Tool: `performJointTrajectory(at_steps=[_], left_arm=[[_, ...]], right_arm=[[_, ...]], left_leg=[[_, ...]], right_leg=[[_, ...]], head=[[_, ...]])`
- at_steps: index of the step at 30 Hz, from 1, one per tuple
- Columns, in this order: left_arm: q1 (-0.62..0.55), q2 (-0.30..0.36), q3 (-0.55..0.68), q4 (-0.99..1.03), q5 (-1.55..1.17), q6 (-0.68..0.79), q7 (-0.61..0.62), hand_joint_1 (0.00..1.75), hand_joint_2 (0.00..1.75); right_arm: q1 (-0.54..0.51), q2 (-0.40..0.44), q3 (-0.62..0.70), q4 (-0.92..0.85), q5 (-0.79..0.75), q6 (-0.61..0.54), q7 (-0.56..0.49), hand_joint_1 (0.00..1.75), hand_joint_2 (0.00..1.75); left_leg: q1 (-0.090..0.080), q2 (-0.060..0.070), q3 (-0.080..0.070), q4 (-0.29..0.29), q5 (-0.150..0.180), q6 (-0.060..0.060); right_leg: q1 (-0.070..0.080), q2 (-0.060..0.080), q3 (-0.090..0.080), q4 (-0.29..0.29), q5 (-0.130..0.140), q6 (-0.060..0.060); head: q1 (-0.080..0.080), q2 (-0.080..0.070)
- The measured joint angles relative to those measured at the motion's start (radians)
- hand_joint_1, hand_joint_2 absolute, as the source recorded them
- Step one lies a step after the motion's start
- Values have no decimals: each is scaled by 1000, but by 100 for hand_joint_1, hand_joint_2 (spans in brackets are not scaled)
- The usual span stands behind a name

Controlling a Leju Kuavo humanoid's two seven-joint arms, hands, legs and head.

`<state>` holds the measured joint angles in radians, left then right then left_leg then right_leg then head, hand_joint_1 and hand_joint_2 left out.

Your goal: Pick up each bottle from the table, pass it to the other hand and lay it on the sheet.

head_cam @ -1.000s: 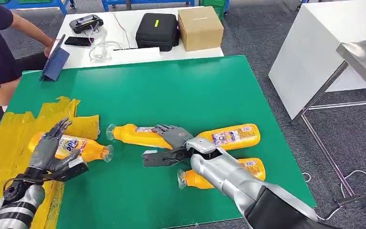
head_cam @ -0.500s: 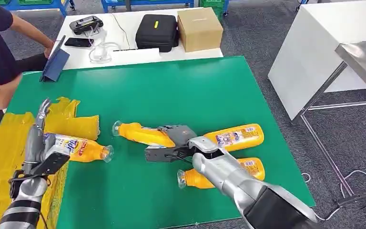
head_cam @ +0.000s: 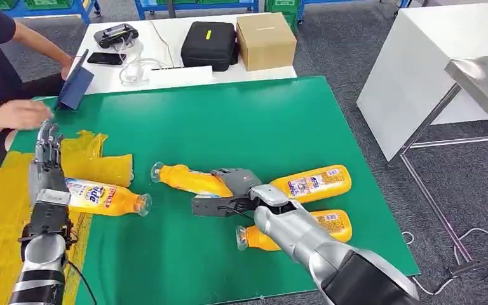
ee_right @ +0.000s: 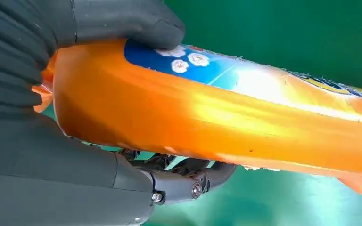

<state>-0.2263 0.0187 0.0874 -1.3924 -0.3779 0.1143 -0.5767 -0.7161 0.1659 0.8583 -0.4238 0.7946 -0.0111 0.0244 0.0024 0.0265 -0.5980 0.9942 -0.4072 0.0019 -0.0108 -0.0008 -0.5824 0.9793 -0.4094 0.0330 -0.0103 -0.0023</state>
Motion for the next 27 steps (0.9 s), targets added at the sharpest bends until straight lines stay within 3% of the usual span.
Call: performJointTrajectory(at_steps=[4,5,7,9,15,19,27], left_arm=[[11,-14,4,-5,213,-198,104,0,0],[28,-19,13,-12,311,-268,146,0,175],[82,-31,34,-33,476,-375,197,0,175],[137,-41,54,-52,590,-441,229,0,175],[244,-51,85,-85,676,-495,251,0,175],[271,-53,92,-97,710,-513,260,0,175],[342,-55,106,-129,762,-568,267,0,175]], right_arm=[[23,13,-37,-1,-38,-133,-21,175,175],[41,18,-60,-8,-57,-206,-48,175,175],[95,24,-119,-62,-99,-343,-117,175,175],[151,27,-180,-167,-122,-394,-168,175,175],[251,35,-270,-421,-142,-398,-206,175,175],[302,39,-300,-525,-204,-421,-313,175,175],[402,43,-269,-771,-212,-430,-347,175,175]], left_leg=[[0,0,0,0,0,0],[0,0,-1,0,0,0],[0,0,-3,0,0,0],[0,1,-7,0,0,0],[0,-2,-14,0,0,0],[0,-1,-15,0,0,0],[0,-1,-17,0,0,0]], right_leg=[[0,0,2,0,0,0],[0,0,2,0,0,0],[0,0,-1,1,0,0],[0,1,-6,1,0,0],[0,-1,-13,0,0,0],[0,-1,-13,0,0,0],[0,-1,-15,0,0,0]], head=[[0,0],[0,0],[0,0],[0,0],[0,0],[0,0],[0,0]])
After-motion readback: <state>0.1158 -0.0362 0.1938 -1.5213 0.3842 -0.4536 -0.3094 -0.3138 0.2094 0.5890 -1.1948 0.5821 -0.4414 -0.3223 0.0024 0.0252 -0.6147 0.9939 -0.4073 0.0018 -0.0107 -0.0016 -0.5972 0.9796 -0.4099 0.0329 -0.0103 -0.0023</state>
